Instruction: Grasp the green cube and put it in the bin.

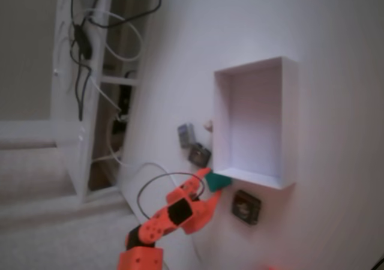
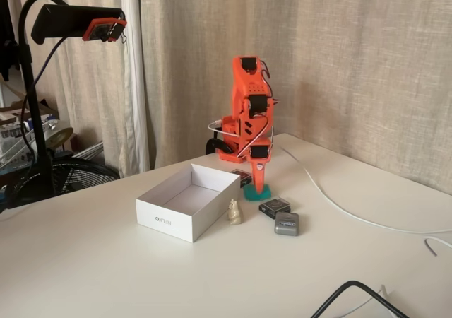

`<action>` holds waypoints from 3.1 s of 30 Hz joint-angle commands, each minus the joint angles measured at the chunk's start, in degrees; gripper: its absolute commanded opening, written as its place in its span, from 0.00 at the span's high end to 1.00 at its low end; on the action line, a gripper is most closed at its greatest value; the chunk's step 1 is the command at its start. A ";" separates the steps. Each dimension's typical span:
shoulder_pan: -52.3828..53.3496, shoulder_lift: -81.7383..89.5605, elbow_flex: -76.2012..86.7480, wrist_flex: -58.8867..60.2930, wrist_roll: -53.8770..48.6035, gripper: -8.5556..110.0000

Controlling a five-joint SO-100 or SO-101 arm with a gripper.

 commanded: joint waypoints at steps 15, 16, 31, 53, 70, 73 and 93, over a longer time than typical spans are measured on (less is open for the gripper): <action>-0.18 -1.32 0.18 -2.02 -0.26 0.79; -0.18 -1.23 0.18 -1.67 -0.26 0.79; -0.97 1.14 2.99 -2.99 -0.53 0.79; -0.18 -0.26 1.32 -3.08 -0.79 0.54; 1.14 -1.67 1.76 -1.67 -0.79 0.63; 2.29 -2.72 0.97 -1.41 -0.79 0.65; 2.81 -8.44 -5.19 0.00 -0.79 0.68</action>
